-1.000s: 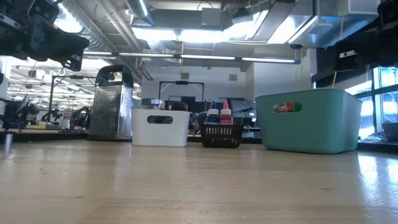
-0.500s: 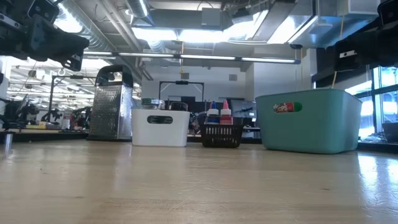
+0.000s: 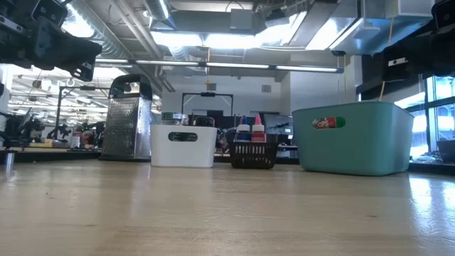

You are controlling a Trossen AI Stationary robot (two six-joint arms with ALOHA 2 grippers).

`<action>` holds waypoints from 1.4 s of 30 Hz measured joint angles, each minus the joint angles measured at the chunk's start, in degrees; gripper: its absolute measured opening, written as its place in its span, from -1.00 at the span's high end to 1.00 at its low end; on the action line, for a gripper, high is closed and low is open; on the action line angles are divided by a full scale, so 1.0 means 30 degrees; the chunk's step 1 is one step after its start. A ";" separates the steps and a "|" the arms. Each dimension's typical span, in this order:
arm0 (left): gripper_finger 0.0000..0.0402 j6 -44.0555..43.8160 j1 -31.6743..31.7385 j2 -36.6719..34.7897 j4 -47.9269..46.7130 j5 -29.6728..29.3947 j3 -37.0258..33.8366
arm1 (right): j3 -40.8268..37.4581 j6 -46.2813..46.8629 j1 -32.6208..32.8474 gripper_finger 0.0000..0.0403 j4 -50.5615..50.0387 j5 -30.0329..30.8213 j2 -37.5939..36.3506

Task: Pick & Place Kitchen Items
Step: Return to Home Position

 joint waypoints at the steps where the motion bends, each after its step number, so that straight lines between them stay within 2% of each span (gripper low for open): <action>1: 0.94 0.0000 -0.0007 0.0000 0.0007 0.0000 0.0001 | 0.0000 -0.0005 0.0000 0.99 0.0001 0.0000 0.0001; 42: 0.94 0.0000 -0.0003 0.0000 0.0000 0.0003 0.0000 | 0.0000 -0.0007 0.0000 0.99 0.0004 0.0000 0.0003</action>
